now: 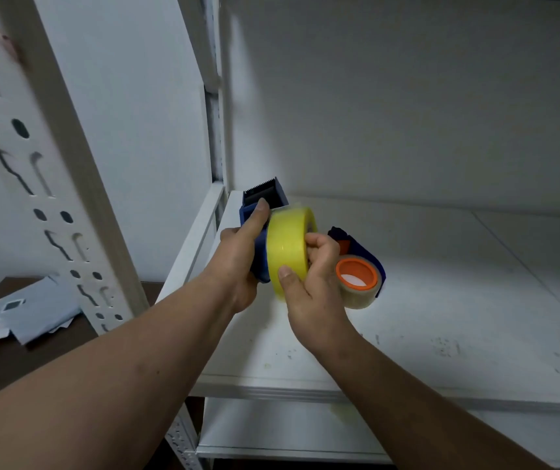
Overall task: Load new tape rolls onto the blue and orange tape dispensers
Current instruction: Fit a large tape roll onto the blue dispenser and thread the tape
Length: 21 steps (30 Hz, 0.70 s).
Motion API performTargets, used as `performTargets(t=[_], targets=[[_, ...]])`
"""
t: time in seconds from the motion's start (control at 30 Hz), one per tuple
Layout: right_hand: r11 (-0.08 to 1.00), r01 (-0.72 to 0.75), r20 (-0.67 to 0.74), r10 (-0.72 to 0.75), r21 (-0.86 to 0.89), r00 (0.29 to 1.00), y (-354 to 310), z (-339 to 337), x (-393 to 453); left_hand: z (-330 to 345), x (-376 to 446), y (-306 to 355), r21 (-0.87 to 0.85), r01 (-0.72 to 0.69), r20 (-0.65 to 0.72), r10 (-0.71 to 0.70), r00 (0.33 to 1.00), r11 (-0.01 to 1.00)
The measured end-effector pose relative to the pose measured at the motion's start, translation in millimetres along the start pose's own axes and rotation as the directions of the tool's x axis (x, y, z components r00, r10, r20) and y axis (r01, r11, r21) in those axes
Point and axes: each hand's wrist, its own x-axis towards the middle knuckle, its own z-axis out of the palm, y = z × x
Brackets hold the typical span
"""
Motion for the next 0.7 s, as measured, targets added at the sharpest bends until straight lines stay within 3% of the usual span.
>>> performTargets(t=[0.1, 0.3, 0.33, 0.4, 0.47, 0.5, 0.57, 0.63, 0.7], targets=[[1.000, -0.021, 0.025, 0.021, 0.006, 0.999, 2, -2, 7, -8, 1, -3, -0.027, -0.030, 0.070, 0.032, 0.997, 0.999], [0.966, -0.177, 0.143, 0.151, 0.191, 0.978, 1, -16, 25, -13, -4, 3, -0.055, -0.054, 0.180, 0.063, 0.982, 0.997], [0.959, -0.185, 0.101, 0.167, 0.214, 0.981, -2, -20, 27, -15, -5, 3, -0.067, -0.041, 0.196, 0.053, 0.979, 0.997], [0.934, -0.218, -0.113, 0.258, 0.281, 0.960, 0, -34, 36, -18, -6, 5, -0.070, -0.032, 0.239, 0.048, 0.970, 0.997], [0.875, -0.328, -0.228, 0.422, 0.356, 0.877, 12, -48, 46, -19, -10, 7, -0.075, -0.023, 0.311, 0.045, 0.949, 0.997], [0.801, -0.427, -0.146, 0.524, 0.419, 0.839, 18, -52, 51, -20, -12, 7, -0.086, -0.007, 0.351, 0.037, 0.935, 0.996], [0.522, -0.617, 0.237, 0.619, 0.590, 0.749, 29, -53, 51, -21, -14, 7, -0.119, 0.035, 0.434, 0.021, 0.901, 0.992], [0.280, -0.707, 0.547, 0.473, 0.650, 0.690, 32, -50, 45, -22, -15, 7, -0.136, 0.064, 0.520, 0.016, 0.854, 0.989], [0.218, -0.723, 0.648, 0.327, 0.656, 0.687, 35, -47, 40, -24, -15, 7, -0.149, 0.086, 0.556, 0.012, 0.831, 0.985]])
